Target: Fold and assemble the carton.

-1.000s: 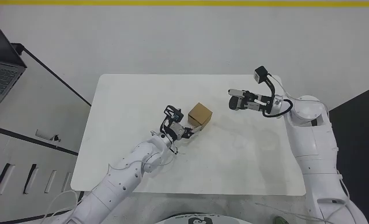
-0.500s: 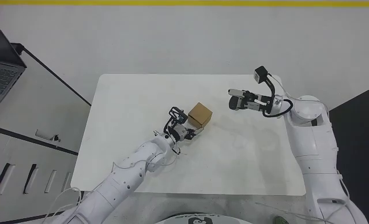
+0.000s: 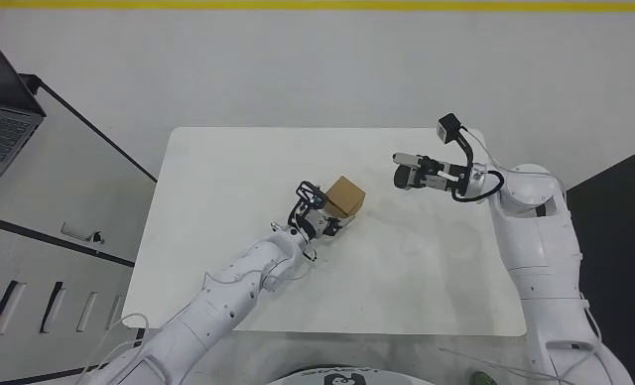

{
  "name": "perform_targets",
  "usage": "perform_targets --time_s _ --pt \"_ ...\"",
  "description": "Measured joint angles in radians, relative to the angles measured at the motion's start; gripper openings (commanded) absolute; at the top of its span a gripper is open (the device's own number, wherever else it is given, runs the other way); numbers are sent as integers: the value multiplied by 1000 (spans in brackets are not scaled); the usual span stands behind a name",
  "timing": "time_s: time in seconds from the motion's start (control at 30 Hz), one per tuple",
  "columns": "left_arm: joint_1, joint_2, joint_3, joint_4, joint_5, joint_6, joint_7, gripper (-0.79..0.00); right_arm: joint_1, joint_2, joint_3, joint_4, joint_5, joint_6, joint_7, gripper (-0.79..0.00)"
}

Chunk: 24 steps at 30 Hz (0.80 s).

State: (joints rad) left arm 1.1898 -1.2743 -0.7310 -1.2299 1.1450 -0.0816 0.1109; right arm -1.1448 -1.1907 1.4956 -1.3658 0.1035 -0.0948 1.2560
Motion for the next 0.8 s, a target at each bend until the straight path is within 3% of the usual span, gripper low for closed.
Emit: perform_targets --time_s 0.4,0.43,0.47,0.6,0.8 --pt "-21 -31 9 89 -32 -32 27 -22 0 0 0 0 0 0 0 0" --pt "-22 -33 8 92 -34 -34 28 -120 0 0 0 0 0 0 0 0" --pt "-22 -34 7 95 -36 -35 29 -336 0 0 0 0 0 0 0 0" --pt "-24 -41 4 109 -39 -38 35 -785 0 0 0 0 0 0 0 0" --pt "-21 -42 -12 104 -24 -48 43 -785 0 0 0 0 0 0 0 0"
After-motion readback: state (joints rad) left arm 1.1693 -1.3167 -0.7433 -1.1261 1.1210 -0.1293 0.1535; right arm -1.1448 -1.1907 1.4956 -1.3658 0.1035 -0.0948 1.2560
